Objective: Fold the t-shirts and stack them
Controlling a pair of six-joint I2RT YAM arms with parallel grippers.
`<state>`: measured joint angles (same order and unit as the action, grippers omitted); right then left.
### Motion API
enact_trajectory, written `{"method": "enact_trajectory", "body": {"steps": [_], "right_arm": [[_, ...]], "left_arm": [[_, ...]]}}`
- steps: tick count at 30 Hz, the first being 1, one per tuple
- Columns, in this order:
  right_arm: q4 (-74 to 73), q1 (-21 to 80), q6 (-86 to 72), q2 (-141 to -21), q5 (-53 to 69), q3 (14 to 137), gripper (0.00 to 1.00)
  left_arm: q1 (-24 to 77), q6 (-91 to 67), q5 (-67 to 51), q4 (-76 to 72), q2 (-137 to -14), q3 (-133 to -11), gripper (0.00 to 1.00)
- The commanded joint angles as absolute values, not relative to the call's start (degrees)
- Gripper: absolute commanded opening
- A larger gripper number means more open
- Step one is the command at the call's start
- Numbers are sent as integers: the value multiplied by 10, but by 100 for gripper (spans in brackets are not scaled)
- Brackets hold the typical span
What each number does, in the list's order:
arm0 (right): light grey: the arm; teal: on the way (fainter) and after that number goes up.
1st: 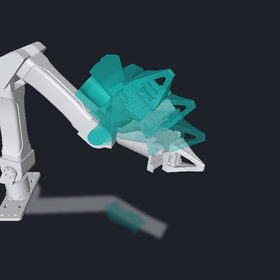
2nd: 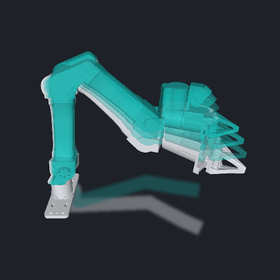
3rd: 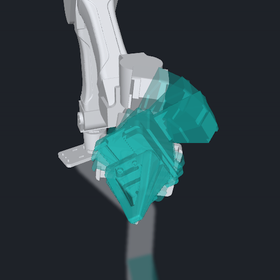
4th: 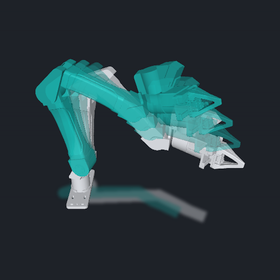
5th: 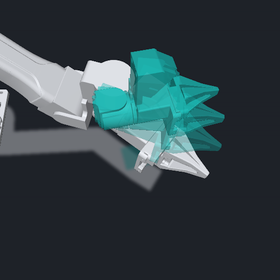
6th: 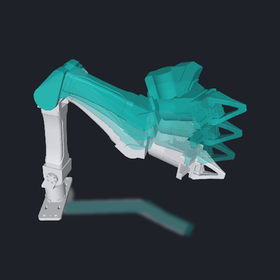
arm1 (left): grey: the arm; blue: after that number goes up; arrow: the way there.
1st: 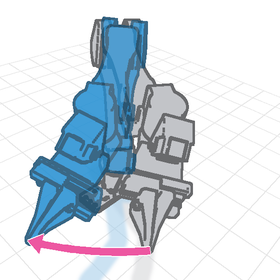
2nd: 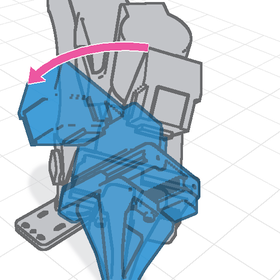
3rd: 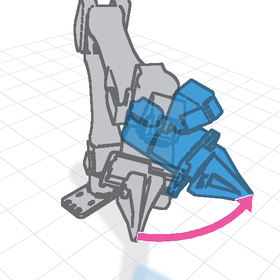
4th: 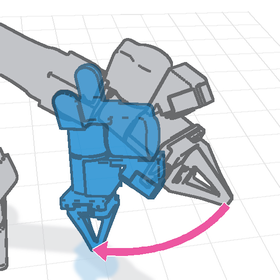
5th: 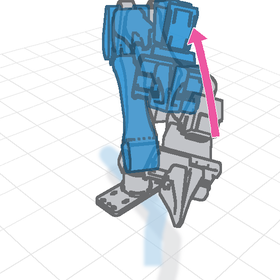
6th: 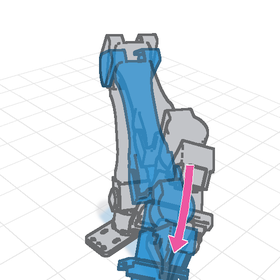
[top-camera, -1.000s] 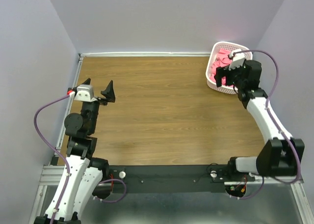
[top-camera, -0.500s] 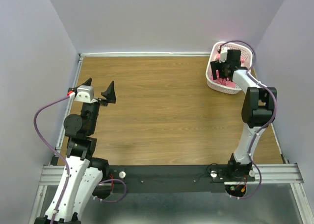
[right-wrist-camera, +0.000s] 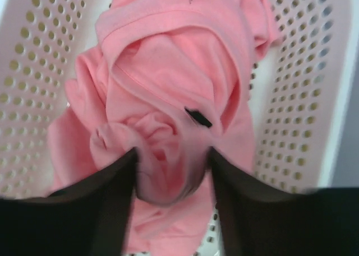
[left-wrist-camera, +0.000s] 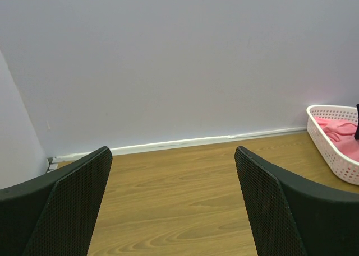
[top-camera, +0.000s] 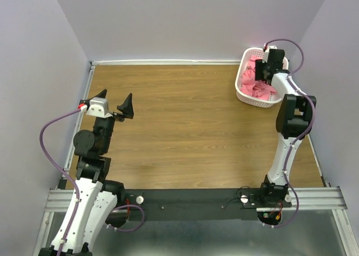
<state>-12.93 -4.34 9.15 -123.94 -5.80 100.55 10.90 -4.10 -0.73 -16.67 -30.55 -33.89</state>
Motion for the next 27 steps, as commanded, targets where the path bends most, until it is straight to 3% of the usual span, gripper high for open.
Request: {"method": "enact_trajectory", "body": {"steps": [1,3,4,5,14,22,27], "right_arm": [[-151,-51,54,-1276,29,1037,50],[-153,-51,52,-1255,45,1041,28],[-153,-51,51,-1241,63,1042,6],[-152,-51,50,-1209,75,1042,1],[-141,-48,-46,-974,312,1078,1],[-140,-22,-178,-927,468,1237,1],[-137,32,-194,-922,470,1258,1]], "left_arm": [[113,-40,-18,-177,-309,-345,98],[113,-39,-18,-177,-309,-345,98],[113,-39,-18,-177,-309,-345,98],[113,-38,-19,-177,-310,-345,98],[113,-38,-27,-177,-309,-345,98],[113,-36,-30,-178,-305,-345,98],[113,-35,-29,-178,-302,-345,98]]}}
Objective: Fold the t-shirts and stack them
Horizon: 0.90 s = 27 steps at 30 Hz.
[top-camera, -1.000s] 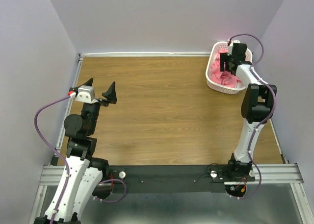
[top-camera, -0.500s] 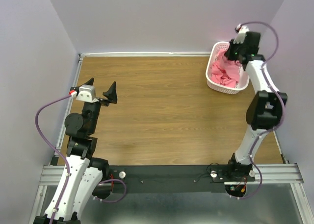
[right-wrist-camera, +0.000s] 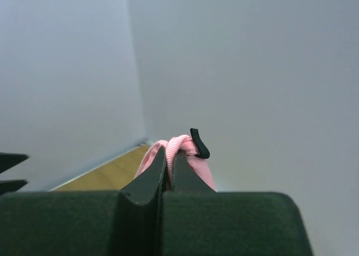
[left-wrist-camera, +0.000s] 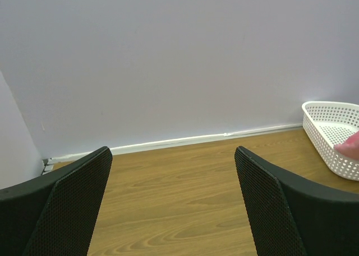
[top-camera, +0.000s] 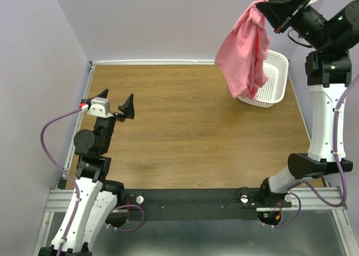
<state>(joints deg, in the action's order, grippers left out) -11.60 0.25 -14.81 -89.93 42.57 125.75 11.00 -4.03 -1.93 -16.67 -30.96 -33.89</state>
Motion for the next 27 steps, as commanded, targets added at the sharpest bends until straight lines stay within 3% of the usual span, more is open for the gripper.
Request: {"method": "enact_trajectory", "body": {"steps": [1,10,18,27], "right_arm": [[-137,41,-199,-923,469,1259,1],[-139,128,-179,-906,459,1206,3],[-159,191,-86,-886,394,1112,5],[-192,327,51,-879,310,977,9]], "left_arm": [[113,-34,-29,-178,-302,-345,98],[113,-33,-31,-178,-299,-345,98],[113,-33,-33,-179,-297,-345,98],[113,-33,-36,-180,-298,-345,98]]}}
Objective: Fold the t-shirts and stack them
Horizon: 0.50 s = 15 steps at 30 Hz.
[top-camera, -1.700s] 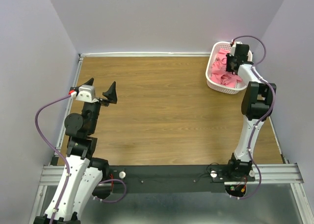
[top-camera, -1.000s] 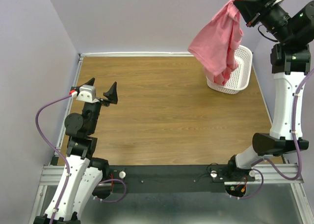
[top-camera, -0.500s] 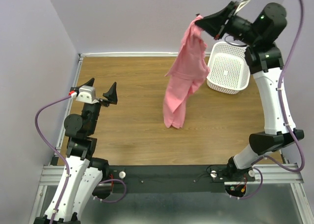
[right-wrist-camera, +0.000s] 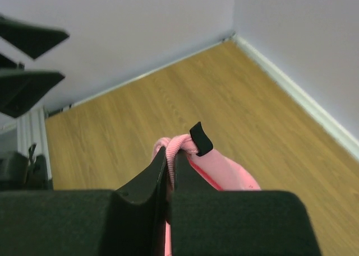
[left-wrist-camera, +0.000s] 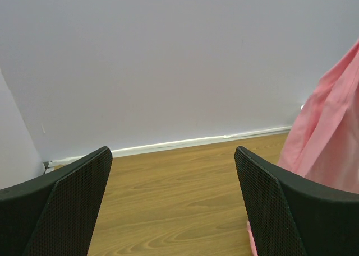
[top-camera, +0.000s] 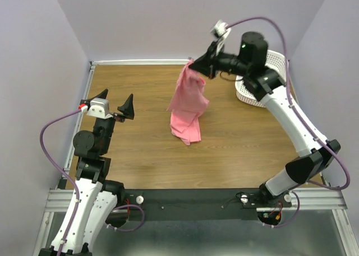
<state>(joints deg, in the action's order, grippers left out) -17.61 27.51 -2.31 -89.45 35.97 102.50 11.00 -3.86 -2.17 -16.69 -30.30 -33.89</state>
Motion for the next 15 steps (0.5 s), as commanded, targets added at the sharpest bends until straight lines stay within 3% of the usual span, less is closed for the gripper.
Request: {"method": "enact_trajectory", "body": {"steps": [1,3,5,6,7,9,10,15], "right_arm": [[-192,357,72,-886,292,962,9],[-192,392,95,-896,275,913,10],[-194,445,134,-914,245,881,20],[-196,459,147,-920,235,870,31],[-197,467,152,-925,222,862,63],[-198,465,150,-932,148,872,86],[-197,461,156,-932,122,874,92],[-197,328,130,-907,138,849,96]], "left_arm": [[113,-33,-37,-180,-298,-344,98],[113,-32,-36,-180,-297,-344,98],[113,-30,-34,-180,-298,-344,98],[113,-31,-33,-180,-297,-343,98],[113,-30,-33,-179,-298,-343,98],[113,-29,-32,-179,-297,-343,98],[113,-29,-31,-179,-297,-342,98],[113,-34,-41,-180,-296,-345,98]]}}
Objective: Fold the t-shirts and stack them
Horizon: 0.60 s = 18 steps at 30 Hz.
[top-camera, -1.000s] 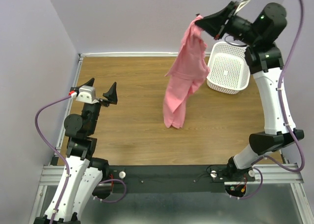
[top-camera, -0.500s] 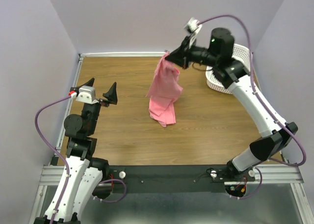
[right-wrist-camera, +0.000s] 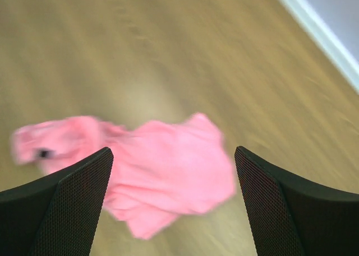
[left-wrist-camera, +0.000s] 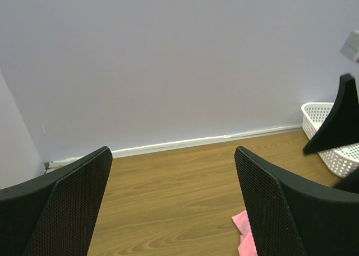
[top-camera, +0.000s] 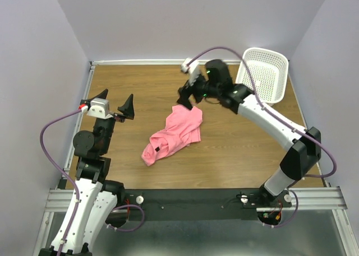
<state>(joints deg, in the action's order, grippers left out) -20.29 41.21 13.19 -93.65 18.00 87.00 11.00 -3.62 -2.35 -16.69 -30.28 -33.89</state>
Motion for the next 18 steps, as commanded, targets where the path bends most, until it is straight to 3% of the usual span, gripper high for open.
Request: {"method": "enact_trajectory", "body": {"steps": [1,5,10,18], "right_arm": [[-196,288,126,-902,138,836,96],[-181,196,55,-929,59,802,96],[-179,94,-82,-1062,-69,888,95],[-178,82,-86,-1227,-122,1033,89]], "left_arm": [[113,-36,-44,-180,-294,-345,98],[113,-41,-54,-183,-292,-345,98],[114,-43,-57,-184,-291,-345,98],[118,-40,-57,-184,-294,-344,98]]}}
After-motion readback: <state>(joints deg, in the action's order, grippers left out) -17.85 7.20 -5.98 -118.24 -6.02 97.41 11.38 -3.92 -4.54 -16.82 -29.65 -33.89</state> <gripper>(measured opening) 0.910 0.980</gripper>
